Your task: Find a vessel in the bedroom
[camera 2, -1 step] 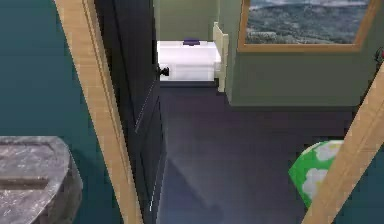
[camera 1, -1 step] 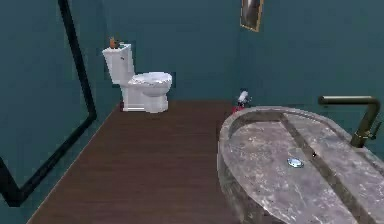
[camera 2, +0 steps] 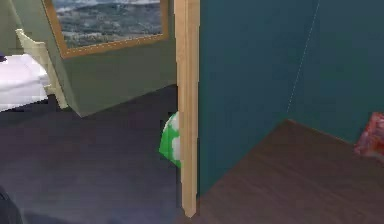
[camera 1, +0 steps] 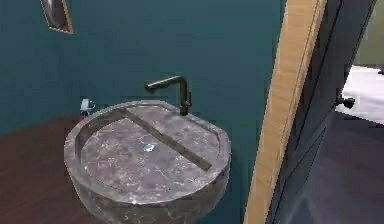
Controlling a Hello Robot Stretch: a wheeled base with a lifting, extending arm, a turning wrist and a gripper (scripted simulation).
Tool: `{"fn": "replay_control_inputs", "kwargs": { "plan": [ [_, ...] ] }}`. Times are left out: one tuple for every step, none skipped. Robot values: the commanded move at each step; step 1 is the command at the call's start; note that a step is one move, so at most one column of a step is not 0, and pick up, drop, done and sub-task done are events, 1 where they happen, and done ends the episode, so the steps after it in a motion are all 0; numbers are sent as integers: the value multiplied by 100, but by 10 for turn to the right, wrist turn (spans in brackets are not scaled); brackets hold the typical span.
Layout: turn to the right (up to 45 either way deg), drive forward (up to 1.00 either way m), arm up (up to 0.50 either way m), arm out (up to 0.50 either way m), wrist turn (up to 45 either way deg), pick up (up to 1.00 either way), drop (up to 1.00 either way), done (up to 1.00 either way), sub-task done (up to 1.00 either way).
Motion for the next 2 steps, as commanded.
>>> {"fn": "replay_control_inputs", "kwargs": {
  "plan": [
    [450, 0, 0, 0, 0, 0, 0, 0, 0],
    [120, 0, 0, 0, 0, 0, 0, 0, 0]
  ]
}}
